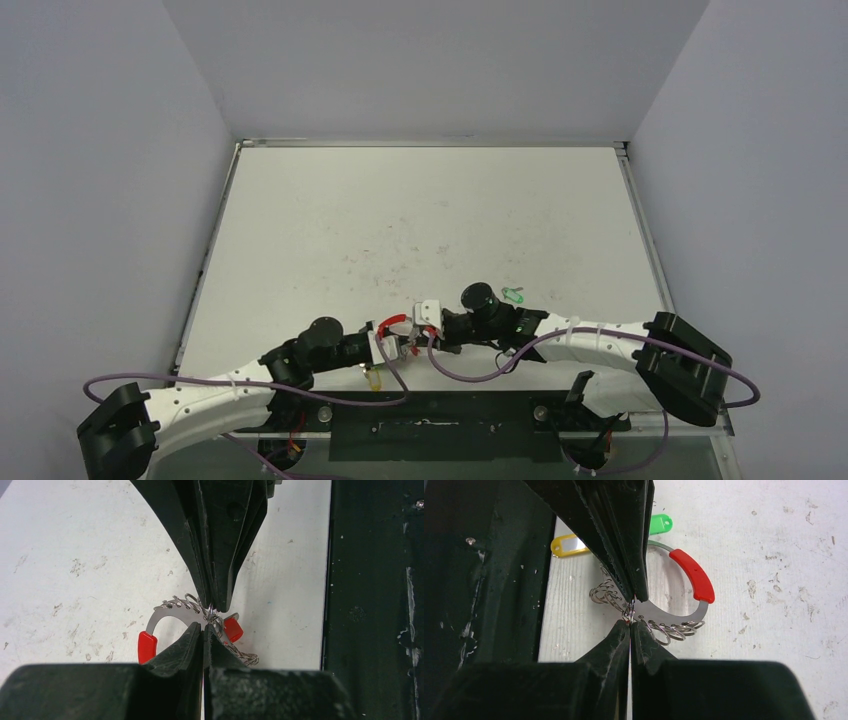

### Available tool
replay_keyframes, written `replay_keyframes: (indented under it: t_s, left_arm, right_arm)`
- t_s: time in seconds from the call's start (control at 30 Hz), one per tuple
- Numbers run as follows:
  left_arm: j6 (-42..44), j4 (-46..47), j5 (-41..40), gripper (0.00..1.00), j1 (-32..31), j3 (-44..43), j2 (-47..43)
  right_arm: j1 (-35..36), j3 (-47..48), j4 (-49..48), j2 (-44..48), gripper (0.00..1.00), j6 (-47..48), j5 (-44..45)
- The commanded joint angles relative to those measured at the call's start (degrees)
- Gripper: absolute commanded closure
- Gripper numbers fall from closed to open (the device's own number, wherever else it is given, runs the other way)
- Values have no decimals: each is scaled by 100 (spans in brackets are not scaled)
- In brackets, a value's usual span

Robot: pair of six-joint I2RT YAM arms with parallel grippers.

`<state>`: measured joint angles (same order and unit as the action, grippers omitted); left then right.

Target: Put the keys on the keyring

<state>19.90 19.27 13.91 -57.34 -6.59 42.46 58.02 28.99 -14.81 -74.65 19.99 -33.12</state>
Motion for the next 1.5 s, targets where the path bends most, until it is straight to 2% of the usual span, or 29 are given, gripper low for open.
replay_keyframes:
  t_s: [0.0,0.4,0.77,1.47]
  left_arm:
    - [14,-379,-70,100,-36,-54,-118]
    - [-2,-292,-86,100,-49,-28,-51]
    - [-24,-23,-95,100,-92,29,95]
    - [-15,181,-263,100,-204,109,239]
  right_arm:
    - [-126,-29,-1020,396,100,-442,-422]
    - [-451,-421,-1905,700,100,-1524,-340]
    - [-768,-750,-3172,690,100,-2760,-230]
    - [-1125,-1172,-4563,570,100,-4714,621]
